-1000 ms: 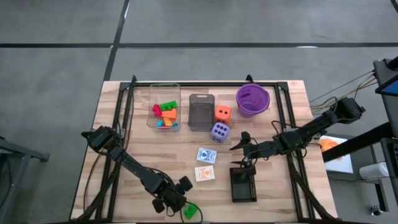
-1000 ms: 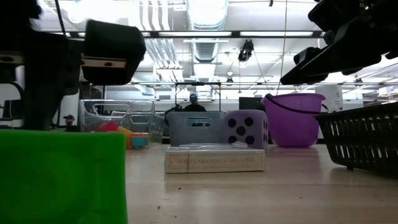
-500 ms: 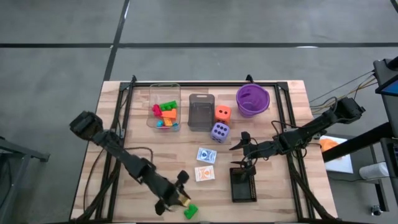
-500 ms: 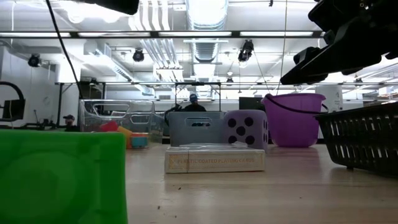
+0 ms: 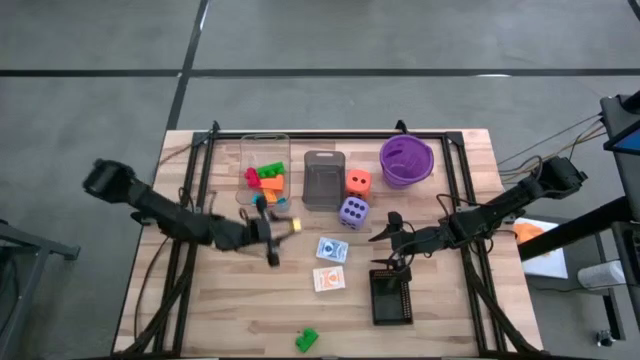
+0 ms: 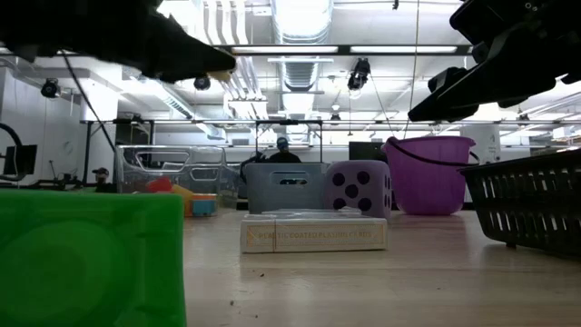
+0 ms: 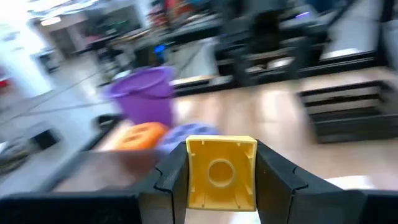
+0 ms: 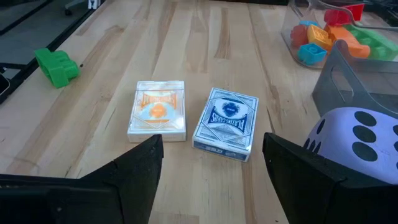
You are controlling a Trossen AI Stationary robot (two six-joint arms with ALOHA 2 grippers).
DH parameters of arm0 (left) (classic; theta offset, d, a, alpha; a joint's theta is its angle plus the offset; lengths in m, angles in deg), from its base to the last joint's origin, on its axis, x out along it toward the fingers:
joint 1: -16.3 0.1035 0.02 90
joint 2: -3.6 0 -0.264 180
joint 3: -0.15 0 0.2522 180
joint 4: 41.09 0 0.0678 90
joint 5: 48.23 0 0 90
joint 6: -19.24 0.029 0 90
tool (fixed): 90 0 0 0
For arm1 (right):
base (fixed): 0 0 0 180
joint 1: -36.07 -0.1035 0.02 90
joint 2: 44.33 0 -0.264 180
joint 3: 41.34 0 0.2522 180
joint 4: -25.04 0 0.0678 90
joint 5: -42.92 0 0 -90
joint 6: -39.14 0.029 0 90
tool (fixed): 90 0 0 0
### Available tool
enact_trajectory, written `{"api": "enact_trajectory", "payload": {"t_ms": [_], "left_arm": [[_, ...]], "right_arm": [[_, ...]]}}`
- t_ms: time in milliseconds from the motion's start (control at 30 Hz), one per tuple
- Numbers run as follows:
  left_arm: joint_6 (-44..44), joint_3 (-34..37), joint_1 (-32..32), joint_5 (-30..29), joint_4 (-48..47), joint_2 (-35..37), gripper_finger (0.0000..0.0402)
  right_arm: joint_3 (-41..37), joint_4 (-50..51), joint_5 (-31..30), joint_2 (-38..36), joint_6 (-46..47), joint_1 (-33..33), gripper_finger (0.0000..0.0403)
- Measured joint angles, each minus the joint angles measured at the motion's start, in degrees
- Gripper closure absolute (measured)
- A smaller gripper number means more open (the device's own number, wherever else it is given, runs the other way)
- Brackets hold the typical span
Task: Pick & Place Toys
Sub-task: Put the light yellow game piece into the transparent bin, then put the green game piece into the transparent bin
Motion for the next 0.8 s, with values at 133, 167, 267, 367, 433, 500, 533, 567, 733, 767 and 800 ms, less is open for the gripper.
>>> {"api": "enact_trajectory", "payload": {"t_ms": [133, 167, 267, 367, 433, 500, 533, 567, 733, 767, 800], "left_arm": [[-1.14, -0.72, 8.85, -1.85, -14.7, 9.52, 0.0273], [-2.5, -0.8, 11.32, -2.13, -18.99, 11.44, 0.0273], [-10.48, -1.46, 18.44, -1.73, -32.79, 16.8, 0.0273], [-18.81, -1.51, 24.26, 0.86, -43.33, 19.85, 0.027], [-22.48, -1.52, 26.94, 4.23, -45.89, 21.21, 0.0231], [-25.76, -1.53, 28.48, 7.41, -47.29, 21.91, 0.0171], [-26.28, -1.53, 28.96, 8.64, -47.17, 21.91, 0.0141], [-26.63, -1.57, 29.26, 9.54, -47.09, 21.92, 0.0113], [-28.61, -2.68, 29.38, 11.34, -47.13, 21.69, 0.0025], [-28.84, -3.08, 29.38, 11.74, -47.14, 21.69, 0.0018], [-29.3, -3.52, 29.38, 12.67, -47.08, 21.7, 0.0014]], "right_arm": [[0.0, -0.08, 0.0, 0.0, 0.0, 0.0, 0.0128], [0.0, -0.04, 0.01, 0.0, 0.0, 0.0, 0.0128], [0.0, 0.09, 0.02, 0.0, 0.0, 0.0, 0.0128], [0.0, 0.39, 0.04, 0.0, -0.02, 0.0, 0.0128], [0.0, 0.51, 0.04, 0.0, -0.18, 0.0, 0.0128], [0.0, 0.59, 0.04, 0.0, -0.44, 0.0, 0.0128], [0.0, 0.59, 0.04, 0.0, -0.46, 0.0, 0.0128], [0.0, 0.59, 0.04, 0.0, -0.48, 0.0, 0.0128], [0.0, 0.59, 0.06, 0.0, -0.46, 0.0, 0.0128], [0.0, 0.59, 0.07, 0.0, -0.46, 0.0, 0.0128], [0.0, 0.61, 0.07, 0.0, -0.46, 0.0, 0.0128]]}}
